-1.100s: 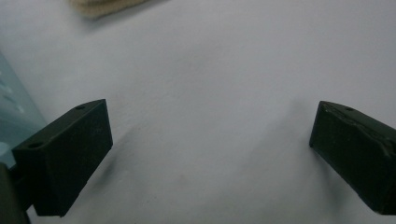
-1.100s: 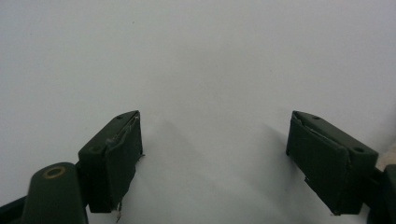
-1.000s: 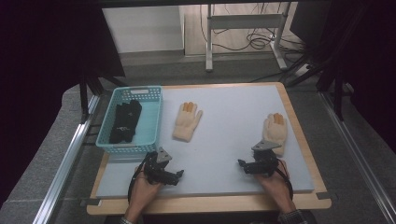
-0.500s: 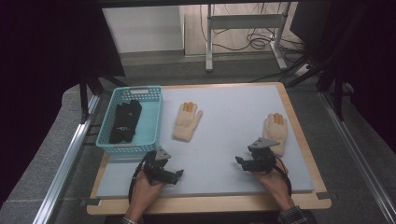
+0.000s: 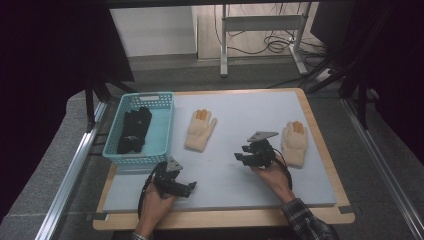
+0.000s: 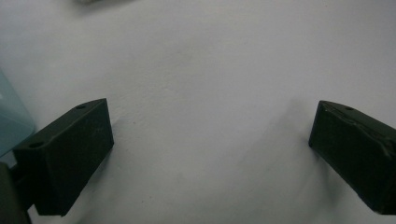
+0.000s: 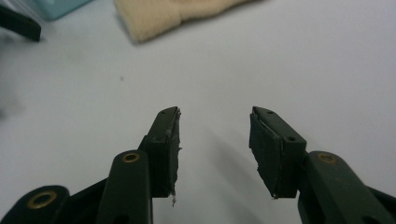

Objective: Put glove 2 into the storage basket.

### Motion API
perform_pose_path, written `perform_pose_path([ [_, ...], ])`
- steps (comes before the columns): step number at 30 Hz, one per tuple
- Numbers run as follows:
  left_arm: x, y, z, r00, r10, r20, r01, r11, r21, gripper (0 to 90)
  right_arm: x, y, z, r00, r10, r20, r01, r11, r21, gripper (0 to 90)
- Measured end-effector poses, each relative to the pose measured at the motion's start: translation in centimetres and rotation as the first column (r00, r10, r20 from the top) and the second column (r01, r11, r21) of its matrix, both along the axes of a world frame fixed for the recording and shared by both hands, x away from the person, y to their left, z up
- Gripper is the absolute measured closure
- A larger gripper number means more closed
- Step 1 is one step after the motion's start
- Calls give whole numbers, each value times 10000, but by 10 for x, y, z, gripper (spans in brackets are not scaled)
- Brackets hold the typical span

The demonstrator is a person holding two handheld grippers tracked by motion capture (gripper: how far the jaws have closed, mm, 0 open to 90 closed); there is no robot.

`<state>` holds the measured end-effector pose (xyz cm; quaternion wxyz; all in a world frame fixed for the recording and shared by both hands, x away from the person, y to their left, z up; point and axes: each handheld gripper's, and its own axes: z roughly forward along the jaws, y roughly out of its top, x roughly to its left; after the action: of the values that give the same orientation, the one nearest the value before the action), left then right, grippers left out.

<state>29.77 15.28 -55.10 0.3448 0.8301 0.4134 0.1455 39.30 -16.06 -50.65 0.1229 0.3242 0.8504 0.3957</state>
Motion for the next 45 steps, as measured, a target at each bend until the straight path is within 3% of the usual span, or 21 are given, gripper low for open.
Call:
perform_pose_path([
  [3, 0, 0, 0, 10000, 0, 4, 0, 10000, -2, 0, 16, 23, 3, 9998, 126, 126, -128, 9999, 102, 509],
  [8, 0, 0, 0, 10000, -19, 33, 19, 10000, 15, 1, 31, 48, 5, 9987, 277, 429, -271, 9995, -159, 510],
  [18, 0, 0, 0, 10000, 3, 16, -3, 10000, -24, 1, 57, 92, 8, 9986, 372, 380, -364, 9991, -224, 655],
  [26, 0, 0, 0, 10000, -45, 29, 45, 10000, 42, 2, 72, 116, -7, 9998, 39, 182, -35, 9998, -202, 548],
  [31, 0, 0, 0, 10000, -56, 30, 55, 10000, 54, 2, 78, 122, -18, 9993, -316, 189, 325, 9983, -480, 509],
  [35, 0, 0, 0, 10000, -22, 52, 22, 10000, 14, 2, 82, 122, -30, 9981, -576, -206, 573, 9982, -149, 620],
  [38, 0, 0, 0, 10000, -38, 49, 38, 10000, 38, 2, 84, 118, -31, 9967, -723, -356, 723, 9974, 9, 762],
  [40, 0, 0, 0, 10000, -40, 44, 40, 10000, 37, 2, 85, 117, -31, 9953, -617, -747, 640, 9976, 277, 840],
  [45, 0, 0, 0, 10000, -63, 37, 62, 10000, 61, 3, 81, 122, -26, 9978, -514, -427, 503, 9984, -272, 867],
])
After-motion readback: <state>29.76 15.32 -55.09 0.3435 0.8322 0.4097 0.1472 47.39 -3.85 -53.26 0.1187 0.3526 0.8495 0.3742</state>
